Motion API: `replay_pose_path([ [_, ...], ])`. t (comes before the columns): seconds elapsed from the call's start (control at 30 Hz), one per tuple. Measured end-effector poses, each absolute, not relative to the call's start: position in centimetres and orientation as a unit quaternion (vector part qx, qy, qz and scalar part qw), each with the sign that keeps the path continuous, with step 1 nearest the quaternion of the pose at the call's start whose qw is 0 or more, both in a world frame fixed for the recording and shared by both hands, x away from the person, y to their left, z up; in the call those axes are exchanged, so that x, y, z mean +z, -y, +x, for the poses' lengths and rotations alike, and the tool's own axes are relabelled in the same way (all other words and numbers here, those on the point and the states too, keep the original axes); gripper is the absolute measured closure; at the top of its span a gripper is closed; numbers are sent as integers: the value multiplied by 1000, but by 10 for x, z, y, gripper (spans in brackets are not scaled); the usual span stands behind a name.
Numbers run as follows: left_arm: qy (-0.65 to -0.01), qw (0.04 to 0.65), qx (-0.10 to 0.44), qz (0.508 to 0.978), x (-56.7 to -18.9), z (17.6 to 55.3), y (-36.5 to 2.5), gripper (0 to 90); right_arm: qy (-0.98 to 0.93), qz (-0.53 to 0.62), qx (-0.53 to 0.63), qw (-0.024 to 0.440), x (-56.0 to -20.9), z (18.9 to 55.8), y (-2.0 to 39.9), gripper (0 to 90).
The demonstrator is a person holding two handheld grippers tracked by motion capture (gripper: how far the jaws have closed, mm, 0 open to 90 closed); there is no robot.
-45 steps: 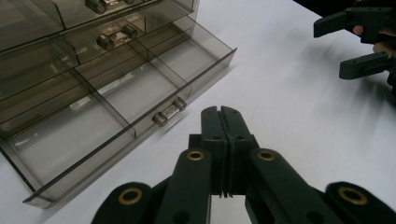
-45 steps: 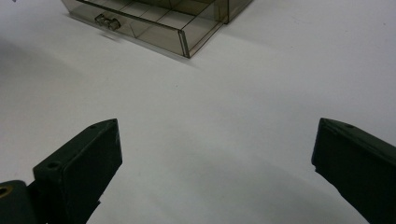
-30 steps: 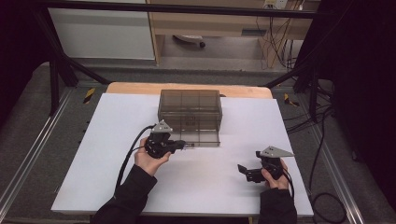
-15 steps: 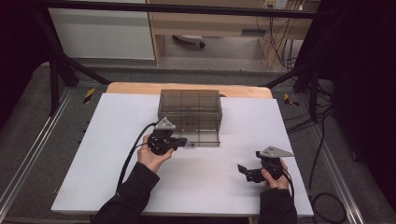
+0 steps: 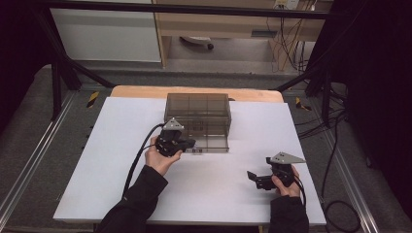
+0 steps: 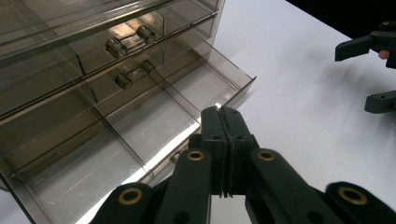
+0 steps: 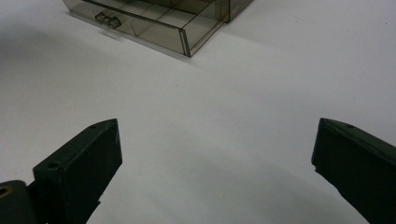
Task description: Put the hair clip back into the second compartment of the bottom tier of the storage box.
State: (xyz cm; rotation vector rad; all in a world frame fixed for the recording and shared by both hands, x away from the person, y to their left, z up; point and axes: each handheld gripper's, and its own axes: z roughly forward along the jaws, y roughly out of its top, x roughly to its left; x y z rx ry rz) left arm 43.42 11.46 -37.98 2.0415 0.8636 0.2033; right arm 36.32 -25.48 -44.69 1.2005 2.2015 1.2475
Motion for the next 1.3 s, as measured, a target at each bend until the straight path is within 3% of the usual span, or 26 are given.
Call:
replay_pose_path([
  [1.3,-365,428,93,821,-393,464,-104,886,-774,422,440,170,-447,363,255,21],
])
